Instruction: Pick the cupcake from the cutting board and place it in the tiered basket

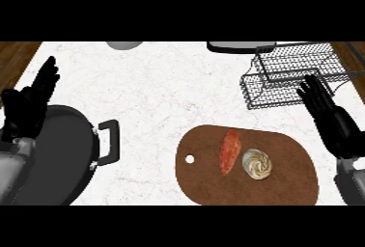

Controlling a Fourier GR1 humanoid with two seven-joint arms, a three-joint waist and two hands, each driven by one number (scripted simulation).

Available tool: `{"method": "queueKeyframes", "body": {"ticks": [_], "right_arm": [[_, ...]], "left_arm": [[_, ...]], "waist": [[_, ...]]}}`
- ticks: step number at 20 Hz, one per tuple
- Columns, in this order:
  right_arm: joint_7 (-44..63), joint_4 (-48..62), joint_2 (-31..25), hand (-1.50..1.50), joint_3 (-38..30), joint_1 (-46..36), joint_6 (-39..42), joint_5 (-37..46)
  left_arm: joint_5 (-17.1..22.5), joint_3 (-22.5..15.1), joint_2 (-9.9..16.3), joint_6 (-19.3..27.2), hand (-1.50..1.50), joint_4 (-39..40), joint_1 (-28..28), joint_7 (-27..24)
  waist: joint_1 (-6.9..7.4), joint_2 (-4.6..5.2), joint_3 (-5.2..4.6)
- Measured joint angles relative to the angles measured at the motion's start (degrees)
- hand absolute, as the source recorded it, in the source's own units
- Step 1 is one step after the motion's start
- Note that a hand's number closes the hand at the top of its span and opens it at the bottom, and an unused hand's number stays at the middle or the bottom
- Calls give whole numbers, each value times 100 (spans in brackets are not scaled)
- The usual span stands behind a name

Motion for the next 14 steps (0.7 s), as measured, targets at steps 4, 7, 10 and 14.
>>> {"method": "queueKeyframes", "body": {"ticks": [4, 7, 10, 14], "right_arm": [[-346, 198, 47, 150, -423, -149, 779, -692], [-600, 271, 363, 150, -921, -292, 1156, -1618], [-394, 779, 326, -150, -984, -246, 1543, -1895], [-20, 1050, 379, -150, -912, -61, 3056, -2901]], "left_arm": [[-96, -138, -411, 219, 0, -246, 188, -186], [-121, -289, -740, 382, 0, -395, 228, -318], [-130, -512, -1120, 503, 0, -538, 325, -428], [-221, -753, -1438, 641, 0, -600, 478, -540]], "waist": [[-6, -17, 31], [-120, -38, 103], [-34, -7, 79], [-16, 0, 71]]}}
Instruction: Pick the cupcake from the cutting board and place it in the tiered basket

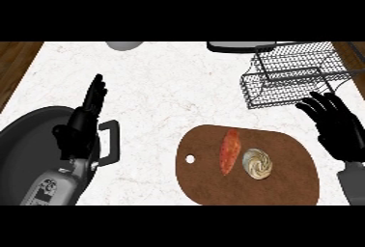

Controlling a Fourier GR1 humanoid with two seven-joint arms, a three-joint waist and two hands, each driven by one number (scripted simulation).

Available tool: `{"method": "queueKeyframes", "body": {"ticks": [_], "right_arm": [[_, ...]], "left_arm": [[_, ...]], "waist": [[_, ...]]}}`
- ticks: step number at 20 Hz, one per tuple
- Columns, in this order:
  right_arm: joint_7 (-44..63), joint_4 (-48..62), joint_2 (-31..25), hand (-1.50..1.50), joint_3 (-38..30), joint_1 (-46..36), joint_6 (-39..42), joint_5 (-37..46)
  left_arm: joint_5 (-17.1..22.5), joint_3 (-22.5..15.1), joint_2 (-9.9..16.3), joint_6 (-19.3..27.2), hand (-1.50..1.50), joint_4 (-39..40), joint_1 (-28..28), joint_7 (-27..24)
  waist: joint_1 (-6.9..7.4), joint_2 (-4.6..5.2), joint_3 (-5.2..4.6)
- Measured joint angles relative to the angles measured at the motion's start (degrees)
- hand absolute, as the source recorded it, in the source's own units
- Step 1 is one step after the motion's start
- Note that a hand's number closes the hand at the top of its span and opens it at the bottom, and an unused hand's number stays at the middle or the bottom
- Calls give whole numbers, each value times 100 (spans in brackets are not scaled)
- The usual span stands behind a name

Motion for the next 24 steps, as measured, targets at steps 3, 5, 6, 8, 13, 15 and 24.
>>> {"method": "queueKeyframes", "body": {"ticks": [3, 5, 6, 8, 13, 15, 24], "right_arm": [[101, 219, -444, -150, -197, 120, 1205, -486], [86, 314, -800, -150, -380, 259, 1833, -568], [96, 312, -993, -150, -474, 264, 1977, -453], [77, 133, -1391, -150, -700, 307, 2098, -30], [96, -821, -2311, -150, -1100, 147, 2144, 1311], [97, -1353, -2547, -150, -1178, 39, 2101, 1906], [328, -3861, -2617, -150, -947, 384, 1541, 4228]], "left_arm": [[-78, -74, -139, 83, 0, 13, 100, -112], [-138, -127, -228, 126, 0, 24, 156, -160], [-139, -145, -254, 120, 0, 38, 204, -204], [-160, -144, -259, 142, 0, 3, 225, -182], [-157, -90, -251, 162, 0, 3, 232, -139], [-175, -95, -261, 180, 0, 14, 248, -129], [-287, -169, -341, 217, 0, -107, 405, -185]], "waist": [[-22, -6, -11], [-43, -13, -18], [-46, -14, -20], [-87, -30, -21], [-168, -71, -28], [-174, -83, -32], [-142, -71, -35]]}}
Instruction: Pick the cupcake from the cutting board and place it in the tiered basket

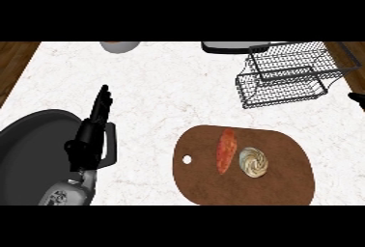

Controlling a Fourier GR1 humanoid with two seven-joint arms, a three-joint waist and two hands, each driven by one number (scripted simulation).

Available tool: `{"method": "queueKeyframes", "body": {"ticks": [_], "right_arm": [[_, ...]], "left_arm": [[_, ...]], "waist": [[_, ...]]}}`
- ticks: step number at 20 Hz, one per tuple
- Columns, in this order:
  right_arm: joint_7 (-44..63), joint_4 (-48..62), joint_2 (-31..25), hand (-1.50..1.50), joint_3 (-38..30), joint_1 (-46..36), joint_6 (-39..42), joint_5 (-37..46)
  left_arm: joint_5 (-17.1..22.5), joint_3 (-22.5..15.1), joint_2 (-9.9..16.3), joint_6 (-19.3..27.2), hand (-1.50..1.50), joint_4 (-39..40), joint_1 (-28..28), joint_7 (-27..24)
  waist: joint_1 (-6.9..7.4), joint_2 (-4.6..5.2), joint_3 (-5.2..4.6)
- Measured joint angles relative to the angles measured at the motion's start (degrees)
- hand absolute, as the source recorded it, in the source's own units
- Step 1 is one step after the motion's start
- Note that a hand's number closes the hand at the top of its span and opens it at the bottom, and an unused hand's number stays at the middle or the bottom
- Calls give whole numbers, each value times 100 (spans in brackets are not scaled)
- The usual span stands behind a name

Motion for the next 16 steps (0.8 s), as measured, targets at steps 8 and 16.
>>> {"method": "queueKeyframes", "body": {"ticks": [8, 16], "right_arm": [[989, -1315, 581, -150, 614, 341, -214, 826], [1752, -1887, 904, -150, 1010, 459, 172, 1344]], "left_arm": [[-182, 26, -169, -91, 0, -18, -98, 110], [-255, 240, -215, -338, 0, -17, -154, 180]], "waist": [[79, 32, -2], [98, 39, -2]]}}
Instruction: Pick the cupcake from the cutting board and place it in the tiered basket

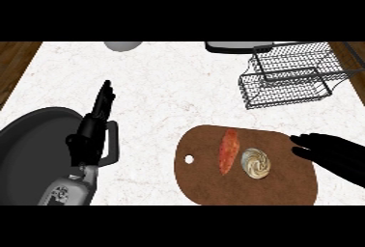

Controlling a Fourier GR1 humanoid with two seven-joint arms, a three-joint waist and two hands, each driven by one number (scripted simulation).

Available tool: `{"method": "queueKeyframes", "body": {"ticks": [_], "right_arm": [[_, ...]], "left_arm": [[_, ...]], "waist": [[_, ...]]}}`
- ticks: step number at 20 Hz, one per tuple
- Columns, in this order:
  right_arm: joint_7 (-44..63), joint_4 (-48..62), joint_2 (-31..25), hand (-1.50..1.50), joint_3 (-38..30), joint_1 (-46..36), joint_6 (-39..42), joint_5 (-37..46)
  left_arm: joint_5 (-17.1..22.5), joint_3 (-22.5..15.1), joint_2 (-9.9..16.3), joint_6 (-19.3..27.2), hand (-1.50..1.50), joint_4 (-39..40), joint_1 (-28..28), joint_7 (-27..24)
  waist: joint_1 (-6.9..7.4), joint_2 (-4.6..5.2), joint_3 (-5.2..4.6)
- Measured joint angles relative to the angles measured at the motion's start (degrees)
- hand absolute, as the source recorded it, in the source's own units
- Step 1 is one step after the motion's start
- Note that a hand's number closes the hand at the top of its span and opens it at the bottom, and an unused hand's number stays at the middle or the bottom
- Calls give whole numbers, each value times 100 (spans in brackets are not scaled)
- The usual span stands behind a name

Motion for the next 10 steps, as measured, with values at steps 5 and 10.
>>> {"method": "queueKeyframes", "body": {"ticks": [5, 10], "right_arm": [[157, 45, 172, -150, 114, -28, 293, 412], [-119, 109, 357, -150, 152, 72, 396, 1150]], "left_arm": [[-127, 48, -174, -47, 0, 136, 9, -125], [-223, 119, -272, -120, 0, 62, 41, -75]], "waist": [[6, 4, 2], [9, 4, 3]]}}
